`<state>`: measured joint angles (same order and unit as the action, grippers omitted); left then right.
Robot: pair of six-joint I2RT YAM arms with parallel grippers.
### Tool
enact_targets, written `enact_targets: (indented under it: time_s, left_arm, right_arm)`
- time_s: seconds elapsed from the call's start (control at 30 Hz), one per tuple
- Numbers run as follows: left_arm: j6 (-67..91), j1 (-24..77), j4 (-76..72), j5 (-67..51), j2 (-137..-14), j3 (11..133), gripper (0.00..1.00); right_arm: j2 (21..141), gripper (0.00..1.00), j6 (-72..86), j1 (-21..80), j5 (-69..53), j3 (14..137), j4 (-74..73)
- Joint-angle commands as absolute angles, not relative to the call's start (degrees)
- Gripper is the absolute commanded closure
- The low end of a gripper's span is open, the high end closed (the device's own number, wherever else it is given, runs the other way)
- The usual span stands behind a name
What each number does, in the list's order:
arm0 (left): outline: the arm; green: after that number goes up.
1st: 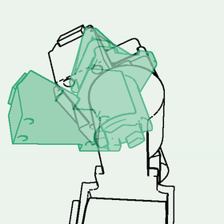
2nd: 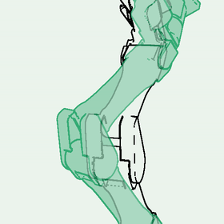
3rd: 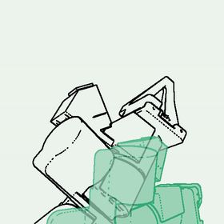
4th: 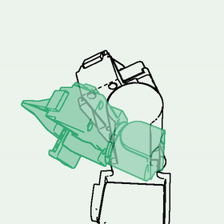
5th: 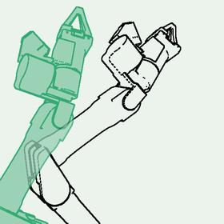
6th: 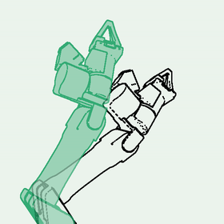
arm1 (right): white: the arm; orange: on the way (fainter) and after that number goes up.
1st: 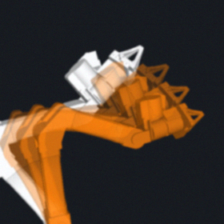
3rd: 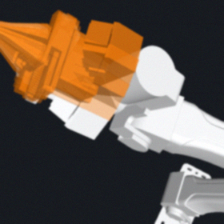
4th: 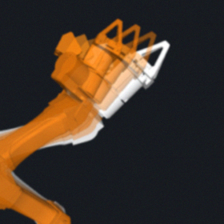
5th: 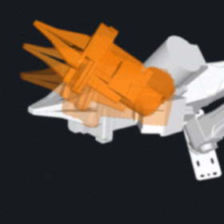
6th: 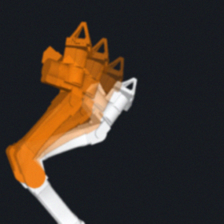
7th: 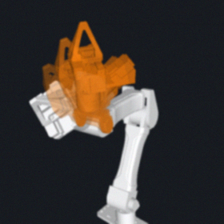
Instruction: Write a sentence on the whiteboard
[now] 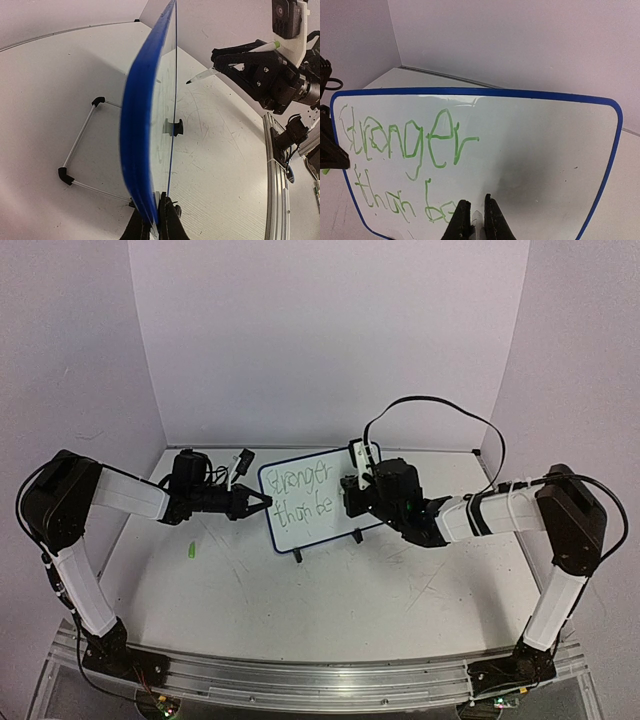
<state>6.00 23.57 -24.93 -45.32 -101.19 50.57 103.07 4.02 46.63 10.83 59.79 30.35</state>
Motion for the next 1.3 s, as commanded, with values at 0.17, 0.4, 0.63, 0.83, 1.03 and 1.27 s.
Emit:
enact_targets:
  time_s: [0.17, 0.4, 0.63, 0.83, 1.03, 1.27]
  left_arm:
    - [0.09, 22.91, -21.11, -37.25, -101.51, 51.07, 1.0]
    - [0.09, 22.95, -21.12, -37.35, -101.6, 51.17, 1.0]
    - [0.09, 22.97, -21.09, -37.53, -101.61, 51.3, 1.0]
    - [0.09, 22.94, -21.09, -37.6, -101.81, 51.41, 1.0]
    - [0.09, 22.98, -21.09, -37.62, -101.97, 51.53, 1.0]
    - [0.09, 22.94, -21.09, -37.62, -102.14, 51.51, 1.0]
  right_arm:
    - [103.69, 1.0, 3.13, 46.39, 11.19, 62.71, 31.43]
    - [104.62, 1.0, 3.16, 46.38, 10.38, 63.85, 31.21]
    - [105.72, 1.0, 3.35, 46.37, 12.29, 65.45, 30.74]
    - [106.21, 1.0, 3.36, 46.27, 13.65, 65.49, 30.51]
    - [107.1, 1.0, 3.13, 46.28, 14.86, 66.21, 30.63]
    - [108.64, 1.0, 2.48, 46.24, 13.81, 67.56, 30.59]
